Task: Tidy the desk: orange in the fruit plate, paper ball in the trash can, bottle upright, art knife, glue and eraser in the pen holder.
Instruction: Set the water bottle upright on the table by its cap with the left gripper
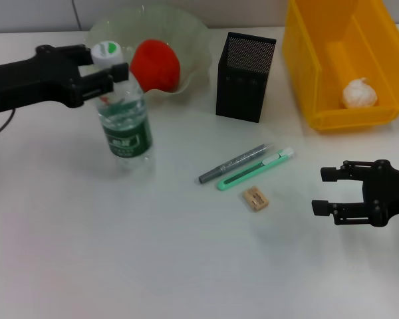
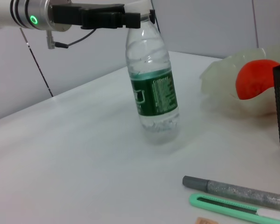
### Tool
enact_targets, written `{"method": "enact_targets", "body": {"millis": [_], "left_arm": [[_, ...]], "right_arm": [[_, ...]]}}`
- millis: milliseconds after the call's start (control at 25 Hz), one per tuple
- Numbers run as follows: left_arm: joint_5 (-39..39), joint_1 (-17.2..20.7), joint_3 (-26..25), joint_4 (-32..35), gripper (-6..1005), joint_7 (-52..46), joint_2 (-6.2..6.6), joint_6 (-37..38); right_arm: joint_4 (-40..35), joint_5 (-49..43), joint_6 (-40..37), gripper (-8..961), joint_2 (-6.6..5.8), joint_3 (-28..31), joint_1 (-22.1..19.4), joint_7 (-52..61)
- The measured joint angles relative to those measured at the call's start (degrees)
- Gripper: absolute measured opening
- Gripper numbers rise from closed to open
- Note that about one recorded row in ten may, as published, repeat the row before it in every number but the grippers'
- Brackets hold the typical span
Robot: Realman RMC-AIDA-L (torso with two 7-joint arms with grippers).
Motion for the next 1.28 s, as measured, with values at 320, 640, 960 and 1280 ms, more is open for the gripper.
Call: {"method": "enact_targets", "body": {"millis": [320, 640, 960, 1280], "left_arm": [[-2.1, -0.4, -5.8, -6.4, 446, 8.1, 0.09, -2.3], [-6.1, -0.5, -5.9, -11.2, 446, 13.8, 0.02, -7.8], [-7.7, -0.9, -5.5, -13.8, 447, 16.4, -0.05, -12.9], [-8.0, -1.6, -5.8, -16.0, 447, 17.5, -0.03, -14.4]], "right_arm": [[0.1, 0.0, 0.0, 758, 0.0, 0.2, 0.0, 0.0], [0.0, 0.0, 0.0, 758, 0.07, 0.3, 0.0, -0.1], [0.0, 0.0, 0.1, 758, 0.09, 0.3, 0.0, -0.1], [0.0, 0.0, 0.1, 758, 0.09, 0.3, 0.0, -0.1]]}}
